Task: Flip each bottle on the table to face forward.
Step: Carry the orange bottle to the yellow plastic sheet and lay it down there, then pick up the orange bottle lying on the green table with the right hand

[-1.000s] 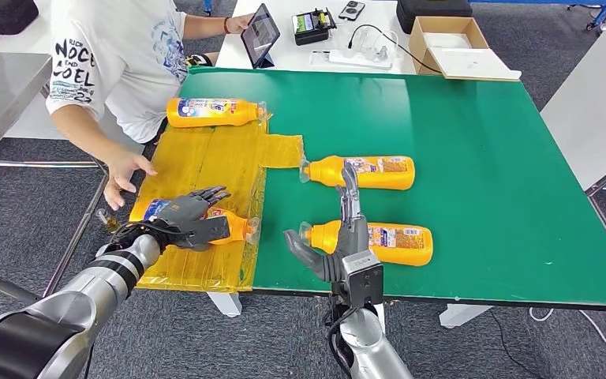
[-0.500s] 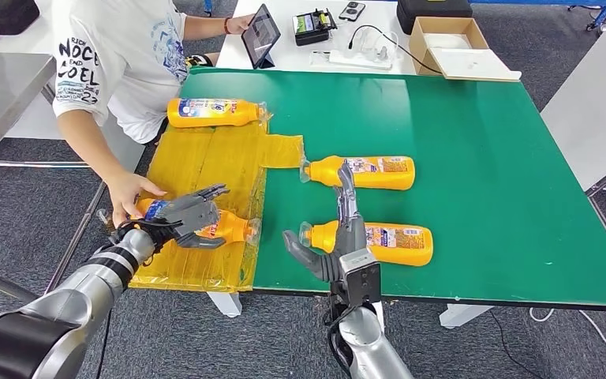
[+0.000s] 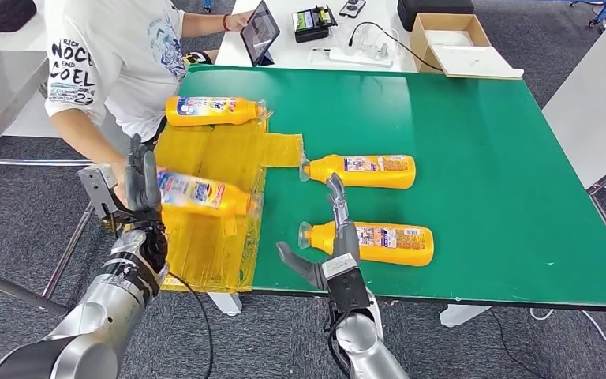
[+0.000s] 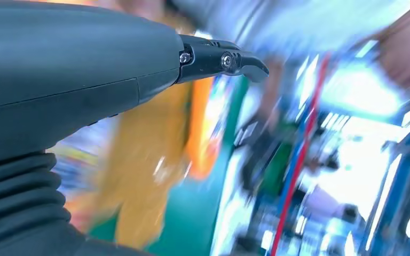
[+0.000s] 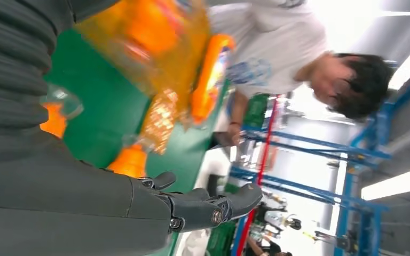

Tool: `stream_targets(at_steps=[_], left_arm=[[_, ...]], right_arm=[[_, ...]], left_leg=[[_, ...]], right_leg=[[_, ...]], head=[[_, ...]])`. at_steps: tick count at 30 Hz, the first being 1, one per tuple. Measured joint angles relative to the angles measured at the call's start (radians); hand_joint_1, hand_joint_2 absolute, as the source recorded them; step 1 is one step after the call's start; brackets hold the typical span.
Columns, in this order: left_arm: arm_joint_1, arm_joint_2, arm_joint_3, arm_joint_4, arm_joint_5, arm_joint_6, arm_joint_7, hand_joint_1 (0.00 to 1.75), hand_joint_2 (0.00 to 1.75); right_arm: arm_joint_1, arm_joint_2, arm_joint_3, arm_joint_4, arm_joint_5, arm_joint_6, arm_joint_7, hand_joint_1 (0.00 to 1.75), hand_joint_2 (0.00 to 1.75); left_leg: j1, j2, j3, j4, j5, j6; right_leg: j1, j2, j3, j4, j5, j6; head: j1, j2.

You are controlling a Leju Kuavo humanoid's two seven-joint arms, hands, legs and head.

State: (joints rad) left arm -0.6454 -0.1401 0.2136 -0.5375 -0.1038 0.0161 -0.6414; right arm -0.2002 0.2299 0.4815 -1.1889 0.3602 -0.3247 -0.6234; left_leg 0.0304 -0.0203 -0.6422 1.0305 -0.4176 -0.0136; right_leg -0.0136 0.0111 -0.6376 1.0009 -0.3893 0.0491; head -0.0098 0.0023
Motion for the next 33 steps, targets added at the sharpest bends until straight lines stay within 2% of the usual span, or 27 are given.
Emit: stream_targets(at_steps=[3, 5, 10, 14, 18, 21, 26, 33], left_arm=[[0.077, -0.019, -0.035, -0.160, -0.113, 0.262, -0.025, 0.00, 1.75], [0.138, -0.025, -0.085, -0.280, -0.169, 0.391, -0.025, 0.00, 1.75], [0.223, -0.028, -0.170, -0.459, -0.192, 0.469, -0.025, 0.00, 1.75], [0.287, -0.026, -0.244, -0.576, -0.223, 0.555, -0.025, 0.00, 1.75], [0.372, -0.027, -0.309, -0.647, -0.271, 0.538, -0.025, 0.00, 1.75], [0.419, -0.028, -0.337, -0.669, -0.280, 0.517, -0.025, 0.00, 1.75], [0.440, -0.029, -0.355, -0.681, -0.287, 0.501, -0.025, 0.00, 1.75], [0.452, -0.035, -0.360, -0.656, -0.322, 0.448, -0.025, 0.00, 1.75]], right_arm=[[-0.011, -0.045, -0.006, 0.010, 0.110, -0.010, 0.100, 0.00, 1.75], [-0.022, -0.081, -0.019, 0.017, 0.144, -0.008, 0.142, 0.00, 1.75], [-0.043, -0.130, -0.038, 0.029, 0.183, -0.003, 0.182, 0.00, 1.75], [-0.059, -0.180, -0.055, 0.030, 0.282, 0.017, 0.288, 0.00, 1.75], [-0.090, -0.269, -0.095, 0.030, 0.345, 0.117, 0.384, 0.00, 1.75], [-0.098, -0.325, -0.122, 0.030, 0.360, 0.154, 0.407, 0.00, 1.75], [-0.104, -0.363, -0.137, 0.030, 0.376, 0.187, 0.430, 0.00, 1.75], [-0.154, -0.427, -0.120, 0.094, 0.367, 0.361, 0.456, 0.00, 1.75]], left_leg=[[0.000, 0.000, -0.001, 0.000, 0.000, 0.000], [-0.001, 0.000, -0.002, 0.000, 0.000, 0.000], [-0.002, -0.001, -0.003, 0.000, 0.000, 0.001], [-0.002, -0.001, -0.003, 0.000, 0.000, 0.001], [-0.003, -0.001, -0.003, 0.000, -0.001, 0.001], [-0.003, -0.001, -0.003, 0.000, -0.001, 0.002], [-0.003, -0.001, -0.003, 0.000, -0.002, 0.002], [-0.003, -0.001, -0.003, 0.000, -0.001, 0.003]], right_leg=[[0.000, 0.000, 0.000, 0.000, 0.000, 0.000], [-0.001, 0.000, -0.001, 0.000, 0.000, 0.000], [-0.002, -0.001, -0.001, -0.001, 0.000, 0.001], [-0.001, -0.001, -0.001, -0.001, 0.000, 0.001], [-0.003, -0.001, -0.001, -0.001, 0.000, 0.001], [-0.003, -0.001, -0.001, -0.001, 0.000, 0.001], [-0.003, -0.001, -0.002, -0.001, 0.000, 0.001], [-0.003, -0.001, -0.001, -0.001, 0.000, 0.001]], head=[[0.000, 0.000], [0.000, 0.000], [0.000, 0.000], [0.000, 0.000], [0.000, 0.000], [0.000, 0.000], [0.000, 0.000], [0.000, 0.000]])
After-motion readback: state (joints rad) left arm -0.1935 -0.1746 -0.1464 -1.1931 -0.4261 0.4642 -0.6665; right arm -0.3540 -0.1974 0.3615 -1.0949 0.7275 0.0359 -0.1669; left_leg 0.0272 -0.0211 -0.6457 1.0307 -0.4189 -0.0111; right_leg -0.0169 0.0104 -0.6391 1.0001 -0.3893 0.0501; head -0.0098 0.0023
